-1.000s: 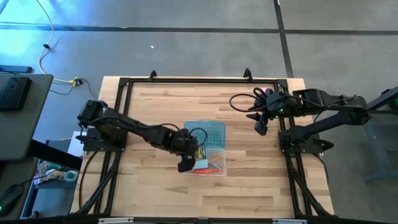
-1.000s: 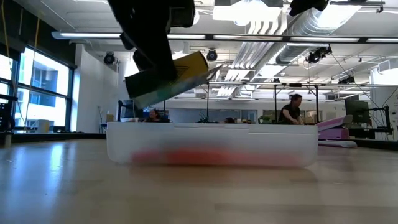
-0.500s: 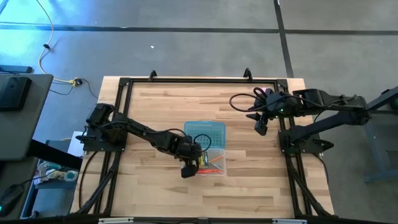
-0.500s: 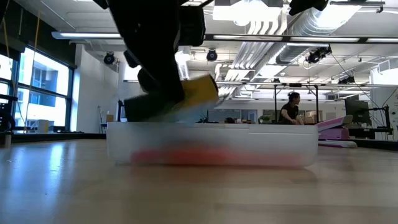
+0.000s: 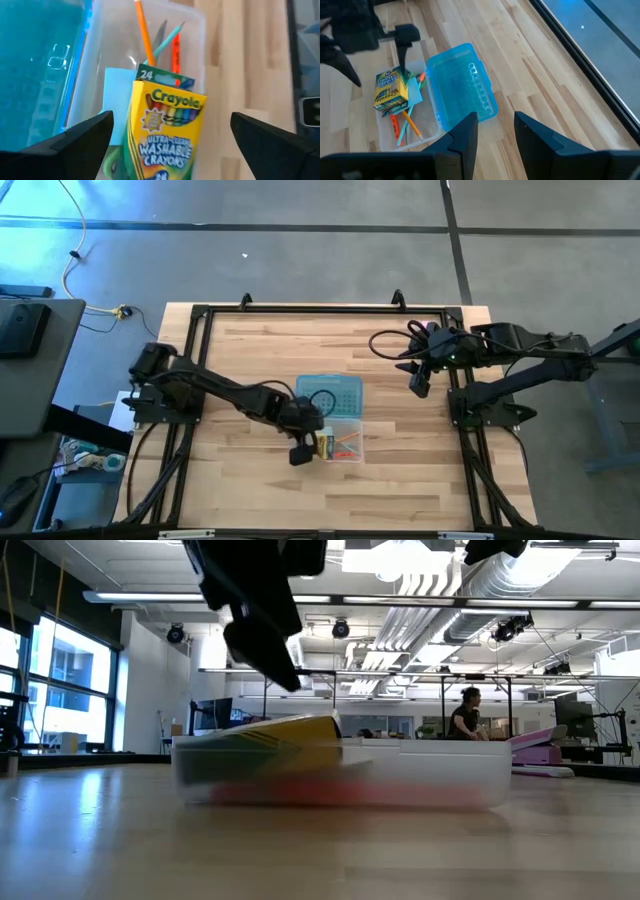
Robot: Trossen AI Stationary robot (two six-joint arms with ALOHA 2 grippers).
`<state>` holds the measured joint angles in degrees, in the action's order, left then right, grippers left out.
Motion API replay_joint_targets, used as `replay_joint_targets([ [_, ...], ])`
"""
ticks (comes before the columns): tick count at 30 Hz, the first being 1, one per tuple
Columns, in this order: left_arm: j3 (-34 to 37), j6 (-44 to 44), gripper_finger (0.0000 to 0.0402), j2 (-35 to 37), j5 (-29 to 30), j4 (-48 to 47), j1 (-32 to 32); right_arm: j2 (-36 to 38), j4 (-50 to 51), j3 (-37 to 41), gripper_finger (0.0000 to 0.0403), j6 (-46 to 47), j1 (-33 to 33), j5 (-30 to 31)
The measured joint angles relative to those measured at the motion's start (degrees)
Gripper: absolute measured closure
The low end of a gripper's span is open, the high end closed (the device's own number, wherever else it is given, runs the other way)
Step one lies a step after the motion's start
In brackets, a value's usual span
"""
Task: Pack school essentials
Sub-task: Close the blue supply box
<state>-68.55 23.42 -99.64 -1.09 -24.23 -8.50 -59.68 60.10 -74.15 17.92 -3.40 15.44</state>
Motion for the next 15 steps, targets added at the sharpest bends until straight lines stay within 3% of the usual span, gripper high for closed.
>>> replay_joint_targets([
  [15,0.1,-3.0,0.0014,17.2,0.6,-14.1,5.5,0.0,-0.1,0.0,0.0286,0.0,0.0,0.0],
])
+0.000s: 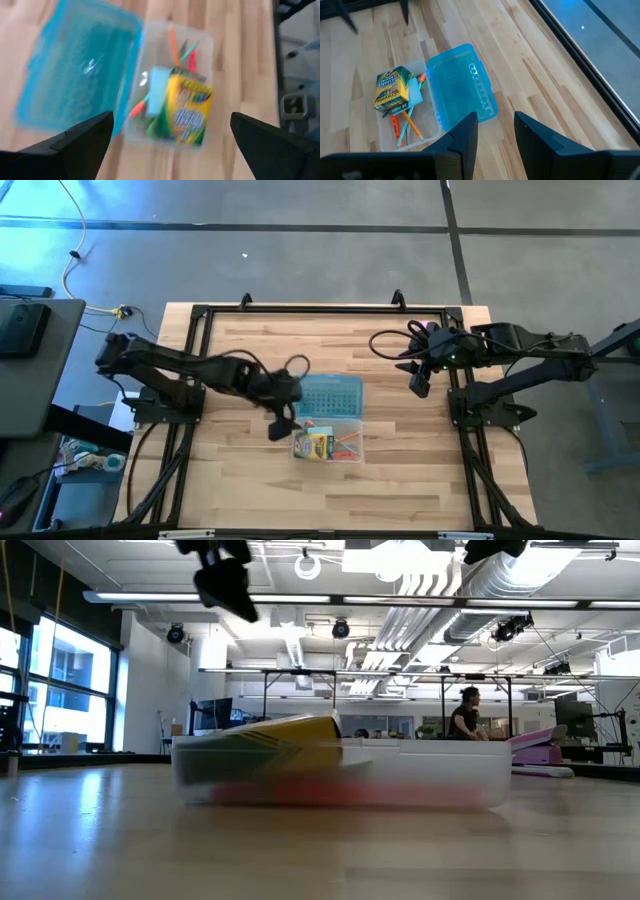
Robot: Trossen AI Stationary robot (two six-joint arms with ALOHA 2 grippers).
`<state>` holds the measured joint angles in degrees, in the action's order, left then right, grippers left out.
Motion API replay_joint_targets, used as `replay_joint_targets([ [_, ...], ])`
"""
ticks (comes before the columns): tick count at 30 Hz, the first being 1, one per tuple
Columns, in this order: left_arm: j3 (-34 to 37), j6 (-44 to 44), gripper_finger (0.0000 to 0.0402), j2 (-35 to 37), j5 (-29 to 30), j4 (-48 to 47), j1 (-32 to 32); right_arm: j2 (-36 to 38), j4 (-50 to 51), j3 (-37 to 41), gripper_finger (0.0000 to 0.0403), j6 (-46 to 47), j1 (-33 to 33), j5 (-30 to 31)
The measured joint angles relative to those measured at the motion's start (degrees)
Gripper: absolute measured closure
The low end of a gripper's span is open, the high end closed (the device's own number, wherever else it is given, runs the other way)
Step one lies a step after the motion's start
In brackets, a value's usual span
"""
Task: Pack school essentials
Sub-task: Close the blue supply box
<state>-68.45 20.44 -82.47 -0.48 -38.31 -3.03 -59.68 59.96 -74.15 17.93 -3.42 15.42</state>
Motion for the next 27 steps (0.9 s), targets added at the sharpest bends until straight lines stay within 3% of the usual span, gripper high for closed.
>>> replay_joint_targets([
  [9,0.1,-3.0,0.0014,10.1,4.4,-17.0,5.5,0.0,-0.5,0.0,0.0286,-4.9,0.0,0.7],
  [13,1.7,-4.4,0.0014,13.8,5.2,-19.6,8.5,0.0,-2.3,0.0,0.0286,-4.6,0.1,0.7],
  [22,12.3,-6.7,0.0014,19.4,1.2,-16.7,18.8,0.0,-16.3,0.0,0.0286,0.0,0.9,3.7],
  [27,17.5,-9.5,0.0014,19.2,-6.3,-10.9,24.9,0.0,-22.3,0.0,0.0286,0.0,0.9,3.8],
])
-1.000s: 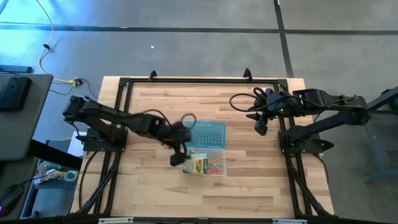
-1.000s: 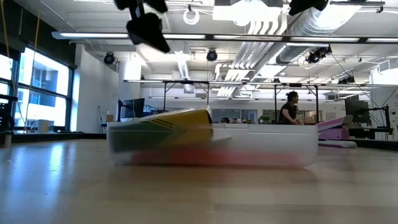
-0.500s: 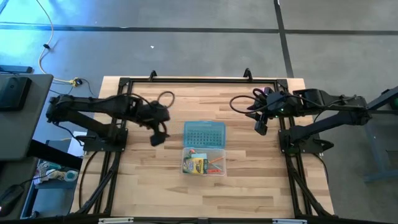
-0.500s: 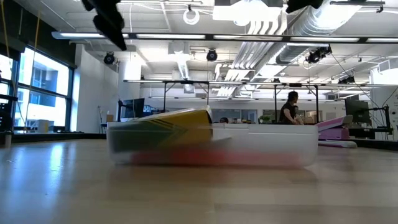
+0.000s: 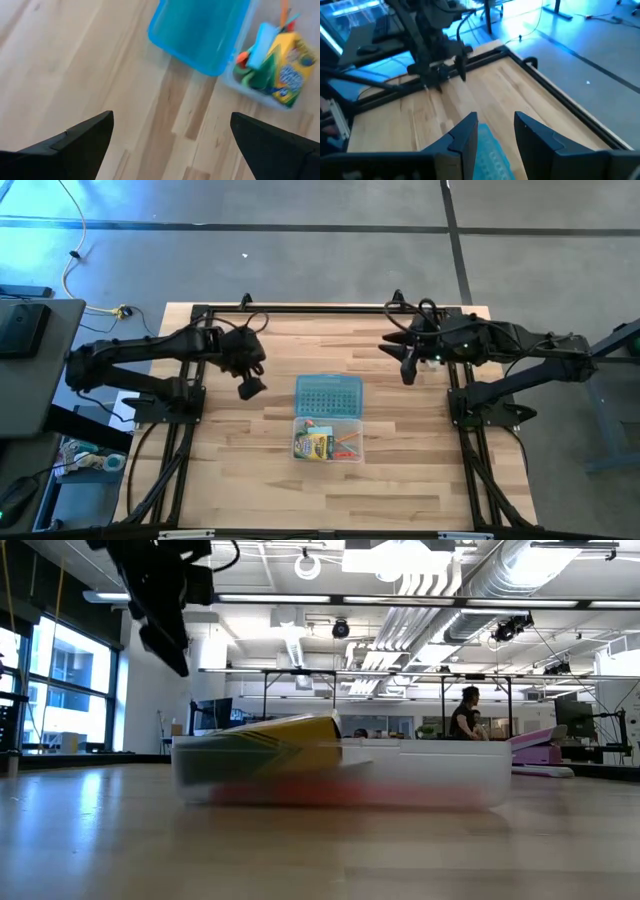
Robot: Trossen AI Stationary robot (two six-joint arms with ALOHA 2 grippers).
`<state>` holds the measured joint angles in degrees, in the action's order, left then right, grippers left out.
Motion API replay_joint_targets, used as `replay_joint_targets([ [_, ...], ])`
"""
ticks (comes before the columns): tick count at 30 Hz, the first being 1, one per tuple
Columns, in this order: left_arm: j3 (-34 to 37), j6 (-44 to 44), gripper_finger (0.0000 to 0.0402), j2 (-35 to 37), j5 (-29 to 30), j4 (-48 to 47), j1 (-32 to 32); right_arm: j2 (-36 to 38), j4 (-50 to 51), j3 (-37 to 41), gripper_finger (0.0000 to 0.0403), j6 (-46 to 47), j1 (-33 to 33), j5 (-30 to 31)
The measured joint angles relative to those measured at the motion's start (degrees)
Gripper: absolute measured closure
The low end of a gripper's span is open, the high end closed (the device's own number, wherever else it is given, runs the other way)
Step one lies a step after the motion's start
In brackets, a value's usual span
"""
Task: Pack school essentials
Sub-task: Close the blue supply box
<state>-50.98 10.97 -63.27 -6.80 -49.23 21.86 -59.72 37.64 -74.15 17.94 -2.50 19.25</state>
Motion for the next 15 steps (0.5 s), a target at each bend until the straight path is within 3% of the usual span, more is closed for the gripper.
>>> replay_joint_targets([
  [5,4.4,-1.7,0.0014,-1.9,-7.0,8.4,4.7,-1.5,1.2,0.0,0.0286,4.7,1.2,5.8],
  [9,6.8,-2.4,0.0014,-4.4,-9.7,12.0,6.9,-5.1,5.0,0.0,0.0286,12.6,5.1,6.9],
  [15,7.1,-8.8,0.0014,-8.5,-9.1,13.5,6.9,-14.2,10.4,0.0,0.0286,18.1,10.9,-1.3],
])
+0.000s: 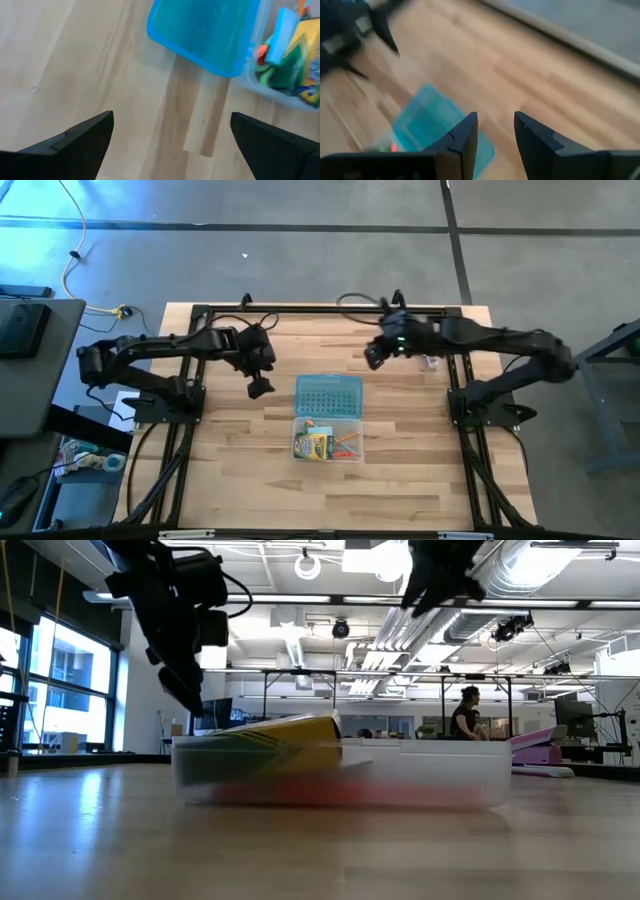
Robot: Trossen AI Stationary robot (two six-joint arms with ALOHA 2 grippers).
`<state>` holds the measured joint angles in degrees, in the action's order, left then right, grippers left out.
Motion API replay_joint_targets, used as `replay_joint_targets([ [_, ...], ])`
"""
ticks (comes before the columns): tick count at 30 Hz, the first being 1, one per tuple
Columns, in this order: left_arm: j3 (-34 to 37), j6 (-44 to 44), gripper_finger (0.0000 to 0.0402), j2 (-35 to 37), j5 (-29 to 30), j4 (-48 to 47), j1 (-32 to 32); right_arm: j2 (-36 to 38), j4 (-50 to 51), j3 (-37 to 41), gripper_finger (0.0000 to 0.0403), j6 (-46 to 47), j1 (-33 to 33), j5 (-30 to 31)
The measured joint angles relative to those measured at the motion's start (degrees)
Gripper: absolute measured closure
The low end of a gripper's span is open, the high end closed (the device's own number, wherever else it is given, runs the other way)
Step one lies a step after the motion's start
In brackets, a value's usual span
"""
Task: Pack school essentials
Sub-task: Close the blue supply box
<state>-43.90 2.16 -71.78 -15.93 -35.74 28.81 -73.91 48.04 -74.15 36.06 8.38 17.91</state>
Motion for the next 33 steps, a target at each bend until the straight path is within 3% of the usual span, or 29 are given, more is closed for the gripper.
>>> replay_joint_targets([
  [9,0.0,-0.6,0.0014,-2.0,1.1,0.1,-2.3,-12.8,2.8,0.0,0.0286,-3.5,5.6,-14.4],
  [19,0.0,9.7,0.0014,-2.0,3.8,0.1,-10.5,-20.2,2.8,0.0,0.0286,-12.8,9.1,-24.2],
  [33,0.0,34.0,0.0014,-2.0,12.7,5.6,-28.2,-21.0,3.1,0.0,0.0285,-22.0,15.7,-27.1],
])
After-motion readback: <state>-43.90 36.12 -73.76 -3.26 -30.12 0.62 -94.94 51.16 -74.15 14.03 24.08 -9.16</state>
